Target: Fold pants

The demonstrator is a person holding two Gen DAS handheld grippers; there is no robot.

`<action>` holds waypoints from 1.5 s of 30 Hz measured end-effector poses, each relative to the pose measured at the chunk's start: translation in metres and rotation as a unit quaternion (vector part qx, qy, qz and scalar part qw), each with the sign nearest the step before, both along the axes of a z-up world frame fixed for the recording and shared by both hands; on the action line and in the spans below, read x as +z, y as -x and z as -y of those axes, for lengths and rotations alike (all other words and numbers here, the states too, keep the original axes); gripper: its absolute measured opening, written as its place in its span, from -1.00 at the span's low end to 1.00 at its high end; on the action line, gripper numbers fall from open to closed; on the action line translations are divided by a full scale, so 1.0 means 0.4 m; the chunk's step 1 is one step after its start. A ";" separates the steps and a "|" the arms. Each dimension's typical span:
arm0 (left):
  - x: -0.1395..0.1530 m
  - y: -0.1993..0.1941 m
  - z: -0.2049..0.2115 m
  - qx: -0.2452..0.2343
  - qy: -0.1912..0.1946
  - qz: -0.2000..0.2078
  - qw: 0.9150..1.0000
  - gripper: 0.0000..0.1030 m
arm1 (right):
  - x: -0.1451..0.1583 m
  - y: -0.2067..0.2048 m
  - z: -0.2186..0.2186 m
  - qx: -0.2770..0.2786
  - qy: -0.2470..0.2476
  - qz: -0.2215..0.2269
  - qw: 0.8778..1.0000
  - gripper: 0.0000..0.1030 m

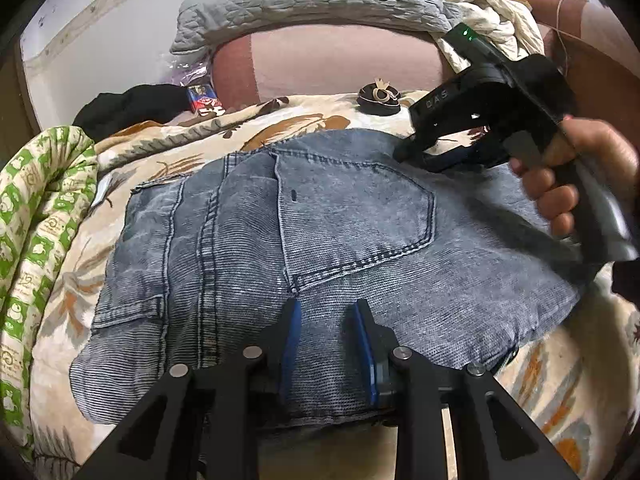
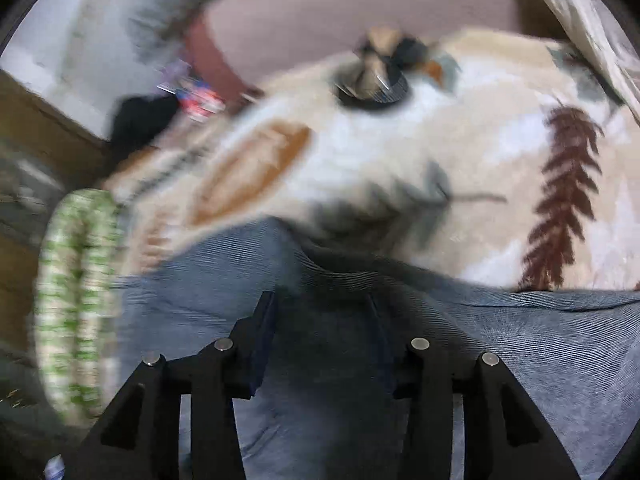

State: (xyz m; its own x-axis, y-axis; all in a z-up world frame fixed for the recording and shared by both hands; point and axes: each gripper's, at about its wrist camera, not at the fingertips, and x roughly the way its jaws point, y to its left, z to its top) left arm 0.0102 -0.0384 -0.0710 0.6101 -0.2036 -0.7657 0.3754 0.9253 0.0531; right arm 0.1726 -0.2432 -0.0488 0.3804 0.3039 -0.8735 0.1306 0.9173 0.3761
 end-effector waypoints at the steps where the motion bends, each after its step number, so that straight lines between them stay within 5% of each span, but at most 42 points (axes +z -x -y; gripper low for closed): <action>1: 0.000 0.002 -0.002 -0.002 0.002 0.001 1.000 -0.42 | -0.016 -0.001 0.000 -0.008 -0.001 0.007 1.000 -0.10; 8: 0.006 -0.007 -0.016 0.003 0.026 -0.008 1.000 -0.39 | 0.104 0.110 0.057 -0.019 -0.020 0.045 0.999 0.01; 12: 0.026 0.004 -0.015 0.001 0.057 0.004 0.998 -0.10 | 0.180 0.292 0.200 -0.055 -0.040 0.081 0.994 0.06; 15: 0.035 0.016 0.009 -0.006 0.057 0.017 0.998 -0.07 | 0.213 0.455 0.332 -0.112 -0.052 0.110 0.986 0.06; 20: -0.004 -0.003 0.051 0.010 -0.020 0.025 0.999 -0.05 | 0.220 0.639 0.540 -0.213 -0.056 0.136 0.966 0.06; 22: -0.014 -0.012 0.044 0.011 -0.023 0.018 1.000 -0.05 | 0.194 0.704 0.629 -0.265 -0.070 0.141 0.951 0.06; 28: -0.015 -0.014 0.029 0.009 -0.047 0.025 0.999 -0.48 | 0.112 0.732 0.733 -0.338 -0.077 0.099 0.933 0.06; 34: -0.015 -0.008 0.030 0.001 -0.061 0.029 0.998 -0.55 | 0.087 0.669 0.701 -0.324 -0.034 0.078 0.942 0.04; 36: -0.011 -0.010 0.026 0.002 -0.056 0.025 0.998 -0.56 | 0.074 0.662 0.699 -0.322 -0.019 0.066 0.944 -0.64; 45: -0.018 -0.004 0.038 -0.001 -0.082 0.037 0.996 -0.52 | 0.047 0.702 0.711 -0.306 0.009 0.011 0.952 -0.62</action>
State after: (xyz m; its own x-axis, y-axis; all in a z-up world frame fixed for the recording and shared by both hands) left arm 0.0118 -0.0538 -0.0781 0.6661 -0.0817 -0.7414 0.3673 0.9010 0.2308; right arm -0.1084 -0.5275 -0.0300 0.5000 0.0038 -0.8660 0.6351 0.6783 0.3696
